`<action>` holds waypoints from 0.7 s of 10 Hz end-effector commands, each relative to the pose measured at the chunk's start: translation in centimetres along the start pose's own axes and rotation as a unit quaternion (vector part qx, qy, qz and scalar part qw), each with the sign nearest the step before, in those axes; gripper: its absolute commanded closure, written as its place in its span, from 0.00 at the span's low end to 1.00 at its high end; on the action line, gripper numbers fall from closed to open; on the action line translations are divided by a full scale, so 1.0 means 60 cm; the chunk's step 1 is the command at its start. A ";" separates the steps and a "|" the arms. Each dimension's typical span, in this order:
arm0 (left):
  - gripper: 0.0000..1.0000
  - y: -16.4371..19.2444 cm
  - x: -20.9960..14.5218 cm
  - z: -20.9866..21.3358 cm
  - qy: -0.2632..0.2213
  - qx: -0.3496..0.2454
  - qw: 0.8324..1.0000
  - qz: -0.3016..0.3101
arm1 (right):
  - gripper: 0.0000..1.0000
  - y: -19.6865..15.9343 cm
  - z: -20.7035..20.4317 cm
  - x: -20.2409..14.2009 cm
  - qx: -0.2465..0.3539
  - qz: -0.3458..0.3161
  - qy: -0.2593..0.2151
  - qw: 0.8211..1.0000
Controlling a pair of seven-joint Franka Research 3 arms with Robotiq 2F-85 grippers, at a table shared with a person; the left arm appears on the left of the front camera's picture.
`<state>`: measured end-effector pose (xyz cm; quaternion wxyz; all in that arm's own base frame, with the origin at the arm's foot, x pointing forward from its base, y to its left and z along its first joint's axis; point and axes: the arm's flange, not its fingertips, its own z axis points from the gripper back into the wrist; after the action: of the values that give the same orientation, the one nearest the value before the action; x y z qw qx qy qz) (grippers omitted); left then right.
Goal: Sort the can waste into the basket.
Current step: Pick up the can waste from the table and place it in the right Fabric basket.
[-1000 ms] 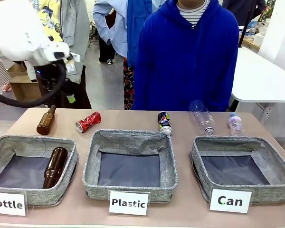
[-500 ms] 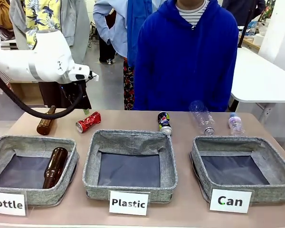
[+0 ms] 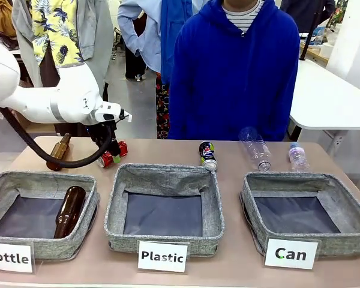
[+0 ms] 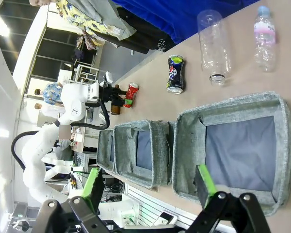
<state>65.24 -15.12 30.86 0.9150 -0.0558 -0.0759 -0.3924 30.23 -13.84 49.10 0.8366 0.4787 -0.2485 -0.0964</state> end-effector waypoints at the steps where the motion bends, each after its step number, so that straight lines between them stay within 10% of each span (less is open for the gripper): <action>1: 0.00 0.003 0.010 -0.011 0.007 -0.009 1.000 -0.016 | 0.00 -0.003 -0.002 0.003 0.013 0.012 -0.007 1.000; 3: 0.00 0.000 0.014 -0.019 0.006 -0.009 1.000 -0.006 | 0.00 -0.003 -0.002 0.003 0.013 0.012 -0.007 1.000; 4: 0.58 0.001 0.014 -0.020 0.005 0.006 1.000 -0.002 | 0.00 -0.003 -0.002 0.003 0.013 0.012 -0.007 1.000; 5: 0.58 0.000 0.013 -0.020 0.006 0.013 1.000 -0.003 | 0.00 -0.003 -0.002 0.003 0.013 0.012 -0.007 1.000; 6: 1.00 0.000 0.012 -0.018 0.006 0.015 1.000 -0.004 | 0.00 -0.003 -0.002 0.003 0.013 0.012 -0.007 1.000; 7: 0.64 -0.001 0.011 -0.017 0.005 0.011 1.000 -0.006 | 0.00 -0.003 -0.002 0.003 0.013 0.012 -0.007 1.000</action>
<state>65.83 -15.74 30.25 0.9121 -0.0499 -0.0761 -0.3998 30.23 -13.84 49.10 0.8365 0.4788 -0.2484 -0.0963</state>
